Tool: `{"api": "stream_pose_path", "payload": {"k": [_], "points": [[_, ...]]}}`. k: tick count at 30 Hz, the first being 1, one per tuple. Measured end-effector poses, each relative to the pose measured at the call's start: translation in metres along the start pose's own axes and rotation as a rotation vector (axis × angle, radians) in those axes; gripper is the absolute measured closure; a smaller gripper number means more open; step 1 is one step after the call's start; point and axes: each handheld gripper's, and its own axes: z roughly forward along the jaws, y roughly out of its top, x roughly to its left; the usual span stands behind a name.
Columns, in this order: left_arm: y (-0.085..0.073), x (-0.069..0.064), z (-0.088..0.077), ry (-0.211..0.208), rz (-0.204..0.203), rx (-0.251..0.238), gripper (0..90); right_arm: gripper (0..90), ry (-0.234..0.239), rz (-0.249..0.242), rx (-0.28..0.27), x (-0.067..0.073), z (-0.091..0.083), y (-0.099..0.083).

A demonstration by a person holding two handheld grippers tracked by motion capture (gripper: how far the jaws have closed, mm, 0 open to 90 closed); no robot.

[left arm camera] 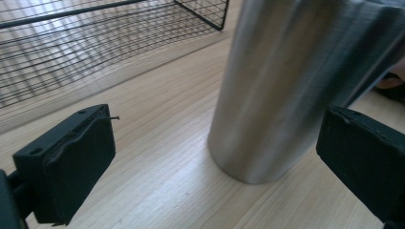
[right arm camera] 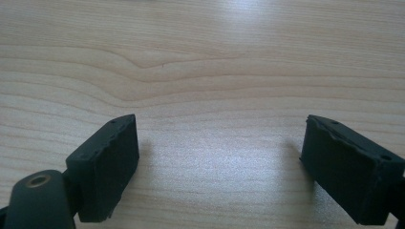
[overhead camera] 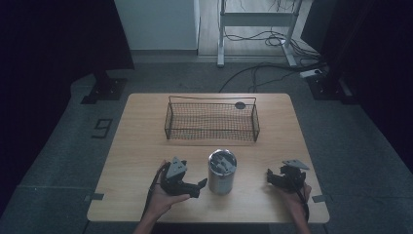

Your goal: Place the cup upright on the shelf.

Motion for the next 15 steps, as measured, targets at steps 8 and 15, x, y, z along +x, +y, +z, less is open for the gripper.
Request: {"api": "stream_pose_path", "payload": {"k": [8,15], "points": [[0.004,-0.012,0.011,-0.030,0.026,0.011,0.0,12.6,0.000,0.001,0.000,0.000,0.000,0.000],[0.005,-0.018,0.019,-0.047,0.039,0.020,0.0,12.6,-0.001,0.001,0.000,0.000,0.000,0.000]]}}
